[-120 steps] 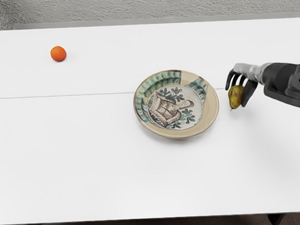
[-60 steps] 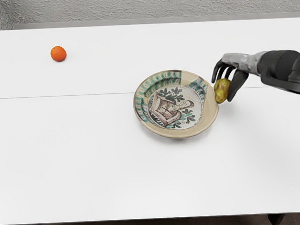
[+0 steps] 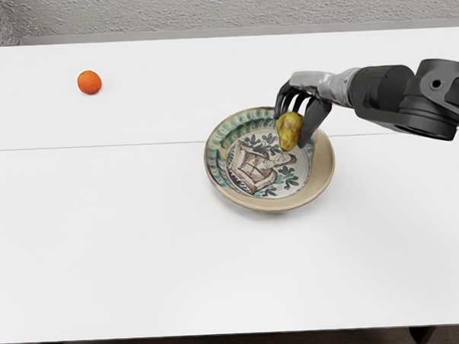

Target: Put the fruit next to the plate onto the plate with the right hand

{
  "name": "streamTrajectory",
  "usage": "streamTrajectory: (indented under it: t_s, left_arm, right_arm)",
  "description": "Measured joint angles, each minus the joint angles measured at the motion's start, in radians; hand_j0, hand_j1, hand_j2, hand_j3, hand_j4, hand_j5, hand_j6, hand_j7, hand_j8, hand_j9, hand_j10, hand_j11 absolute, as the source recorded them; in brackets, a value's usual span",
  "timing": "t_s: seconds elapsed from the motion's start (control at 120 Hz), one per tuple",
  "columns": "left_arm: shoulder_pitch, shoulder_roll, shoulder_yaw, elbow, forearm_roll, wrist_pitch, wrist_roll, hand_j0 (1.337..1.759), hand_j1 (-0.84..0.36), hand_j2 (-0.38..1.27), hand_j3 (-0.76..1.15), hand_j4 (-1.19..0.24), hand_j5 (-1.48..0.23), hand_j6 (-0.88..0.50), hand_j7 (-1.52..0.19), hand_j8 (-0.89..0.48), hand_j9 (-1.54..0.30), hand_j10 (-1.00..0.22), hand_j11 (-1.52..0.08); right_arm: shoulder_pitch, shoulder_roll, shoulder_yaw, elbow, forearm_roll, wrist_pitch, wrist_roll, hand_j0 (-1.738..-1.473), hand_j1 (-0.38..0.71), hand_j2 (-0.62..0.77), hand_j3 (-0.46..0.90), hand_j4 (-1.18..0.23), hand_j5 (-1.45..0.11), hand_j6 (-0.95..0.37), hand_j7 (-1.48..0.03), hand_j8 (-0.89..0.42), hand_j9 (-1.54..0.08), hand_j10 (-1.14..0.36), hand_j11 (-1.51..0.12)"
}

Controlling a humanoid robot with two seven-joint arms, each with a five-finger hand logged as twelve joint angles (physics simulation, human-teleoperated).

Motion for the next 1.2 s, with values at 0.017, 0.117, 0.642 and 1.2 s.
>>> streamTrajectory:
  t_s: [0.017,0.117,0.642,1.2]
  left_arm:
    - [0.000,0.000,0.000,0.000,0.000,0.000,0.000,1.658,0.32,0.00,0.00,-0.02,-0.03,-0.02,-0.03,-0.02,-0.03,-0.02,-0.03]
    - [0.000,0.000,0.000,0.000,0.000,0.000,0.000,1.658,0.32,0.00,0.00,-0.02,-0.03,-0.02,-0.03,-0.02,-0.03,-0.02,-0.03]
    - [-0.001,0.000,0.000,0.000,0.000,0.000,0.000,1.658,0.32,0.00,0.00,-0.02,-0.03,-0.02,-0.03,-0.02,-0.03,-0.02,-0.03]
    - [0.008,0.000,0.001,0.000,0.000,0.000,0.000,1.658,0.32,0.00,0.00,-0.02,-0.03,-0.02,-0.03,-0.02,-0.03,-0.02,-0.03]
  right_arm:
    - [0.002,0.004,0.000,-0.002,0.000,-0.001,0.000,-1.658,0.26,0.36,0.00,-0.67,-0.98,-0.47,-0.92,-0.46,-0.97,-0.68,-0.97]
    - [0.012,0.038,0.002,-0.016,0.002,-0.003,0.000,-1.658,0.26,0.35,0.00,-0.68,-0.97,-0.47,-0.92,-0.47,-0.96,-0.68,-0.97]
    - [0.039,0.070,-0.013,-0.016,0.049,-0.012,0.000,-1.658,-0.24,0.06,0.00,-0.13,-0.18,-0.09,-0.17,-0.09,-0.17,-0.12,-0.18]
    - [-0.077,-0.449,0.123,0.134,1.064,0.466,0.000,-1.658,-0.34,0.00,0.00,-0.01,-0.01,-0.01,-0.01,-0.01,-0.01,-0.01,-0.01]
